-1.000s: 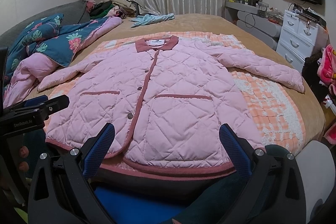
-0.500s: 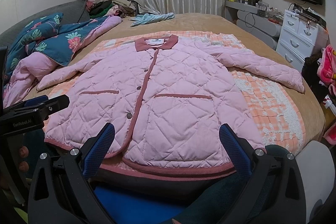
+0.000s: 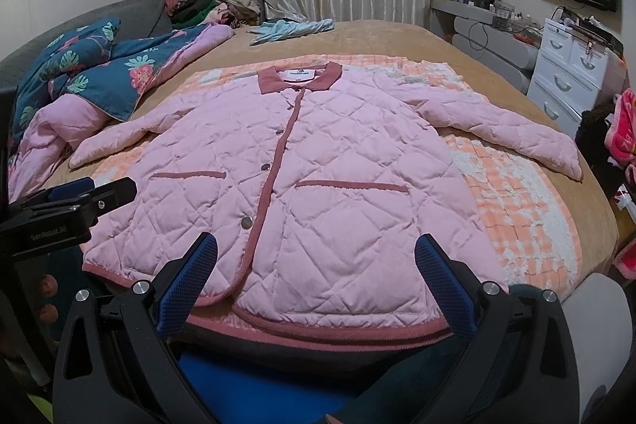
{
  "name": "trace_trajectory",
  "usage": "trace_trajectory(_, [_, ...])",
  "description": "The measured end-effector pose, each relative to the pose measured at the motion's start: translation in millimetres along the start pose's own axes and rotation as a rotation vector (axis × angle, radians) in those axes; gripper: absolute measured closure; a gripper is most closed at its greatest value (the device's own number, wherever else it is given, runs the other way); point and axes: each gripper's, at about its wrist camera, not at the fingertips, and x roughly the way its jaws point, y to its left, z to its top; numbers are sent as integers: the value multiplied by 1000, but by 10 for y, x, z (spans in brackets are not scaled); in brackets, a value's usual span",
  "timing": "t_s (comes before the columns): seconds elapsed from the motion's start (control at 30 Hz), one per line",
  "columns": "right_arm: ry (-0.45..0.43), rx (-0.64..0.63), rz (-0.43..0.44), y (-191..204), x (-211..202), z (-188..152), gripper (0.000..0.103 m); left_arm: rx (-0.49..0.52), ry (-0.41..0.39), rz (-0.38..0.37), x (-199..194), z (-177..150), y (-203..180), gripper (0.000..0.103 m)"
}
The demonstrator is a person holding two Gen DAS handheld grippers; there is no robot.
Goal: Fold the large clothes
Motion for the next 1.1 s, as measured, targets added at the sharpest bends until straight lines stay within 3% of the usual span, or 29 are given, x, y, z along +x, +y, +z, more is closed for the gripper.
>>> trace_trajectory(0.6, [-36,28,26,-97,369,924,4,-31,-20,20,422,795,219,8])
trace_trajectory(1.1, [-75,53,-26,-267,767,1511,4,-32,5,20,838,1274,178,8])
